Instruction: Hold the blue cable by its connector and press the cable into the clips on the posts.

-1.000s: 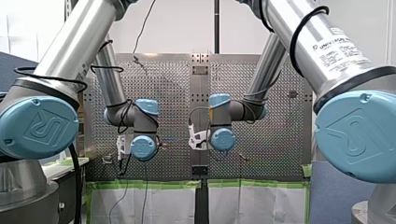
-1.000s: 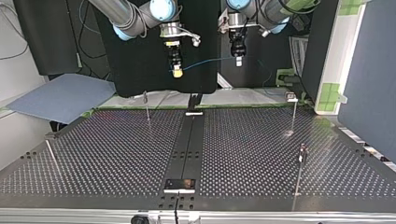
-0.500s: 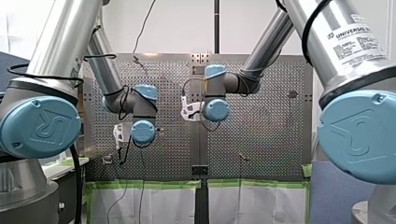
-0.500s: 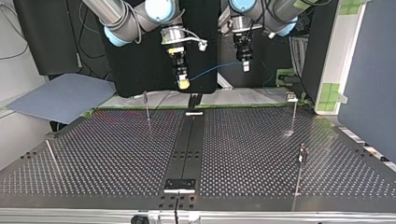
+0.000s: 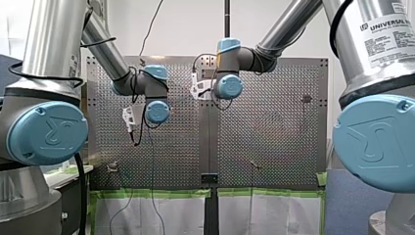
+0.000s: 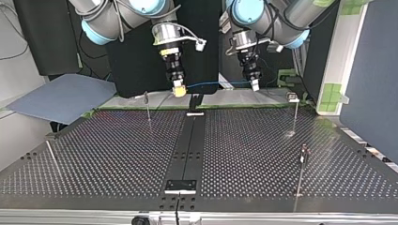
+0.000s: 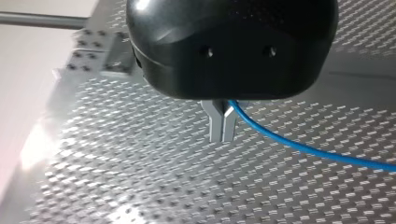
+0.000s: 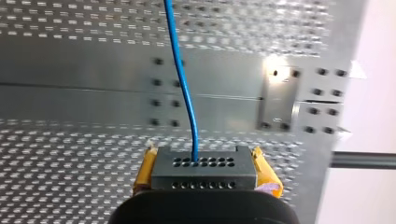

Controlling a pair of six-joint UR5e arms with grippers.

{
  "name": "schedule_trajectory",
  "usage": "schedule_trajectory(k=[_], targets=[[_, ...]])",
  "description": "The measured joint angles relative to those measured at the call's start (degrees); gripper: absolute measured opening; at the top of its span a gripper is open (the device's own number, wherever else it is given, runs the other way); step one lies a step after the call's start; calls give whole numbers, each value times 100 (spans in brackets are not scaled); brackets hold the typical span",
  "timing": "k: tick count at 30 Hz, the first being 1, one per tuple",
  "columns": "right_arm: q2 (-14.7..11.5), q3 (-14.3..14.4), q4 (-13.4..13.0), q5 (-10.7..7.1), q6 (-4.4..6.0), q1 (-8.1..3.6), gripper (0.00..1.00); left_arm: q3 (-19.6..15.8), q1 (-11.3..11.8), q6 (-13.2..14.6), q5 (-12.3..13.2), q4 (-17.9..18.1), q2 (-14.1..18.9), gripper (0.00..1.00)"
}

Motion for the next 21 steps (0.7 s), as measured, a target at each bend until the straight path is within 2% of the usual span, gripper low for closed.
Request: schedule_trajectory(k=[6, 11, 16, 21], targets=[[-305, -102, 86, -100, 27, -35, 0, 272, 87, -7, -51, -356, 356, 0], [-449, -117, 136, -218, 119, -94, 0, 451, 204, -15, -76, -603, 606, 0], [-290, -244, 209, -300, 159, -162, 0, 547, 376, -33, -79, -839, 840, 0], [-24, -485, 269, -342, 154, -170, 0, 559, 656, -42, 130, -1130, 1132, 0]])
